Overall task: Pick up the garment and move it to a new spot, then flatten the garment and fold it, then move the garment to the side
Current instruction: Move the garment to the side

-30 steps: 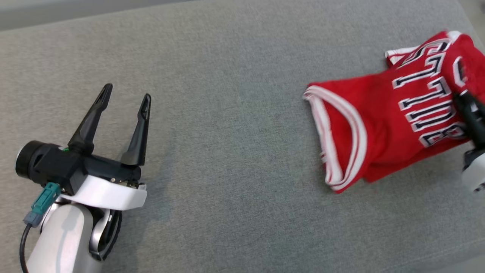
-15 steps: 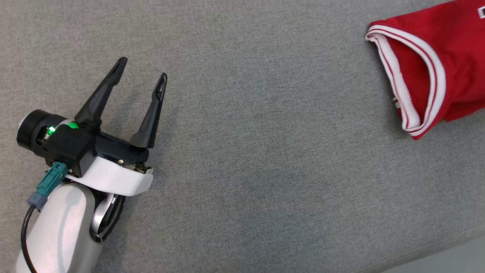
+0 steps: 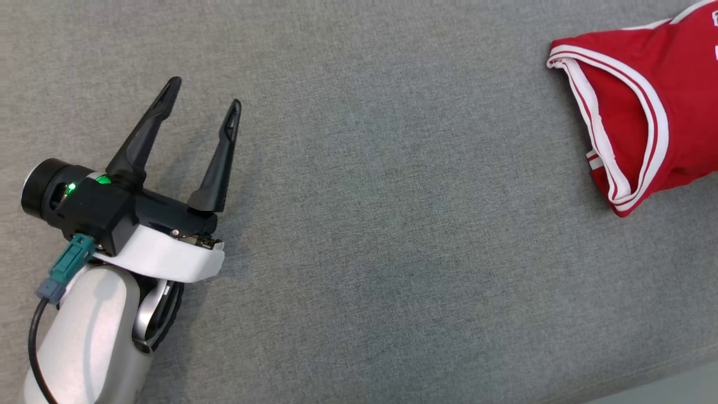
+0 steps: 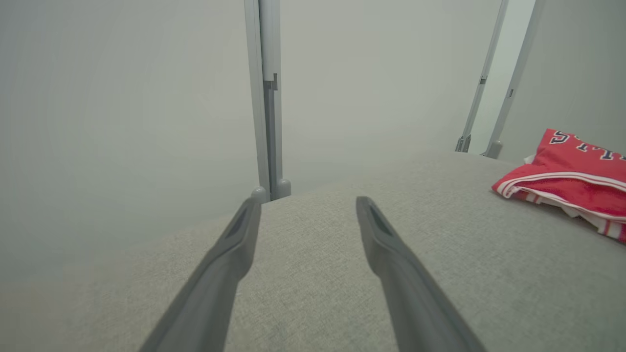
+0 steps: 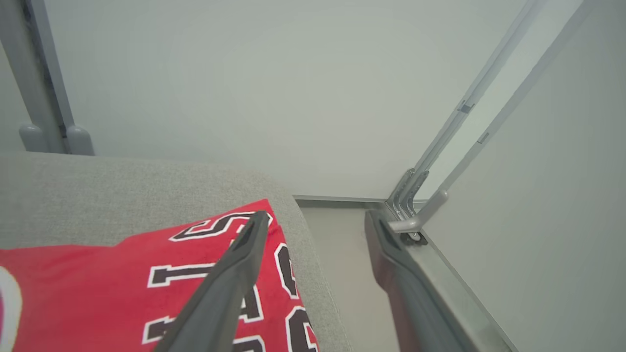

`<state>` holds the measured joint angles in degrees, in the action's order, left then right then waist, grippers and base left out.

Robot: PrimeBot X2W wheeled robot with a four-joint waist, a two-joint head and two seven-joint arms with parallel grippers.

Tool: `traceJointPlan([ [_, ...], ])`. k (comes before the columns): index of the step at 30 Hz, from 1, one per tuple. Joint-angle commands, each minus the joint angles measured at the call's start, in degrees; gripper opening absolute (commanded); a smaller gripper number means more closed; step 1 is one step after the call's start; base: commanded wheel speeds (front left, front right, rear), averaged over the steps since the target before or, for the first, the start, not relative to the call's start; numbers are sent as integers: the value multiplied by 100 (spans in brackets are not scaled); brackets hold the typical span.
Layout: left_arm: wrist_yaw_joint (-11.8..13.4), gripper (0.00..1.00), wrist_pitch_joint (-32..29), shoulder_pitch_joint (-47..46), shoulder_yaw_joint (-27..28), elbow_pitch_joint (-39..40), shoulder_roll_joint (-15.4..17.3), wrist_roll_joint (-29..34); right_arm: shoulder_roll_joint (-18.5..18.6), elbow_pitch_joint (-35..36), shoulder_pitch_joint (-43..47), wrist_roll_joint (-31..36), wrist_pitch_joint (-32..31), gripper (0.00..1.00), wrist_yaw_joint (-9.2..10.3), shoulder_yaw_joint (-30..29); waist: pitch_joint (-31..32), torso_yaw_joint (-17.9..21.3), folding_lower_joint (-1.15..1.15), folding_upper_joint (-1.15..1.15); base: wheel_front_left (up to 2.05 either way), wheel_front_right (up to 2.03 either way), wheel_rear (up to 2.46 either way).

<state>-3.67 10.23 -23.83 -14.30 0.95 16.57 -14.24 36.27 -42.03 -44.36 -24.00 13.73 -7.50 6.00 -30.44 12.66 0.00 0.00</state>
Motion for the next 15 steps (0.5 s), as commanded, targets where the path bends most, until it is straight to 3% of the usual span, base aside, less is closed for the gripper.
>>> traceJointPlan([
  [1, 63, 100, 54, 88, 64, -46, -6, -63, -130, 69, 141, -40, 84, 100, 1, -135, 134, -55, 0, 0, 0, 0, 0],
  [9, 290, 100, 243, 532, 316, -153, -133, -319, -1151, 1278, 1063, 155, 156, 100, 1, -931, 750, -255, 0, 0, 0, 0, 0],
  [15, 395, 100, 311, 922, 466, -211, -182, -500, -1924, 2189, 1786, 484, 99, 100, 1, -991, 1274, -435, 0, 0, 0, 0, 0],
])
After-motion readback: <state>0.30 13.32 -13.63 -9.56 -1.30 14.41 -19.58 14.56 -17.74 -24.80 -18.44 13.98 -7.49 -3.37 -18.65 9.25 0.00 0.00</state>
